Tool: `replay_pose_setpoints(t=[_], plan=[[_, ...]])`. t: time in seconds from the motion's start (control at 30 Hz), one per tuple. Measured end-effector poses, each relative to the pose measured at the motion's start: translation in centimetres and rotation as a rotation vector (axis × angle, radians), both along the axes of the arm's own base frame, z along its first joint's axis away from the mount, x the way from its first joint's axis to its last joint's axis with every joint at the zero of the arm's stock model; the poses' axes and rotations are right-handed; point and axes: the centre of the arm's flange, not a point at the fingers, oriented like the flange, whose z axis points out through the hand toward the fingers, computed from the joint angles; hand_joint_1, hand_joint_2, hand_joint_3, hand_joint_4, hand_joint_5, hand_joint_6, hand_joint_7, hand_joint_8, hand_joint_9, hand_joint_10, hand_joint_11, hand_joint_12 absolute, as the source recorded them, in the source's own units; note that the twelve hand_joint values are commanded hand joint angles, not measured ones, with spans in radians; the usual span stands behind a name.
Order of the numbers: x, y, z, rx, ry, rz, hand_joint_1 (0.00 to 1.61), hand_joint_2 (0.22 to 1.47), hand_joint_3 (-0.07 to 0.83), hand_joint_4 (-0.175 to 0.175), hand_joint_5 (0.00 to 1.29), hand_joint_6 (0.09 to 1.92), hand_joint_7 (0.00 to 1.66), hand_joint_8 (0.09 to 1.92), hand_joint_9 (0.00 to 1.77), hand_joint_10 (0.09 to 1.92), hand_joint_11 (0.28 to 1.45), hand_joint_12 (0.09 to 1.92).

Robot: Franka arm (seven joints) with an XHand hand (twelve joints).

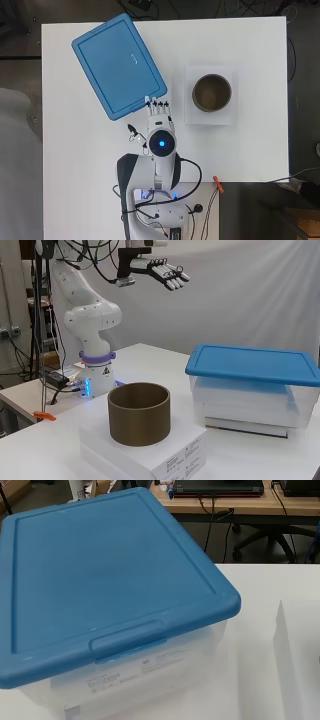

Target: Teleoperate dual arm-hand system to remove items from a box

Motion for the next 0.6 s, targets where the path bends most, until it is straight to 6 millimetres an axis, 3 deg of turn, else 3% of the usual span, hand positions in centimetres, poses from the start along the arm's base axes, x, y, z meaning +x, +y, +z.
replay_pose_setpoints(t=[0.1, 0.17, 0.23, 0.37, 0.6], plan=[[-0.6, -6.4, 0.3, 0.092, -0.026, 0.008, 0.06, 0.97, -0.001, -0.035, 0.18, 0.09, 0.36, 0.09, 0.42, 0.09, 0.45, 0.09], [-1.3, -9.6, -0.2, 0.138, -0.042, 0.015, 0.08, 0.97, 0.000, -0.041, 0.18, 0.09, 0.36, 0.09, 0.42, 0.09, 0.45, 0.09], [-1.8, -10.7, -0.8, 0.149, -0.052, 0.066, 0.10, 0.96, -0.003, -0.044, 0.18, 0.09, 0.34, 0.09, 0.41, 0.09, 0.44, 0.09], [-1.5, -7.7, -2.0, 0.074, -0.056, 0.200, 0.15, 0.94, -0.009, -0.044, 0.18, 0.09, 0.31, 0.09, 0.38, 0.09, 0.44, 0.09], [-1.8, 1.2, -4.9, -0.144, -0.121, 0.331, 0.20, 0.95, -0.001, -0.030, 0.20, 0.09, 0.27, 0.09, 0.34, 0.09, 0.45, 0.09]])
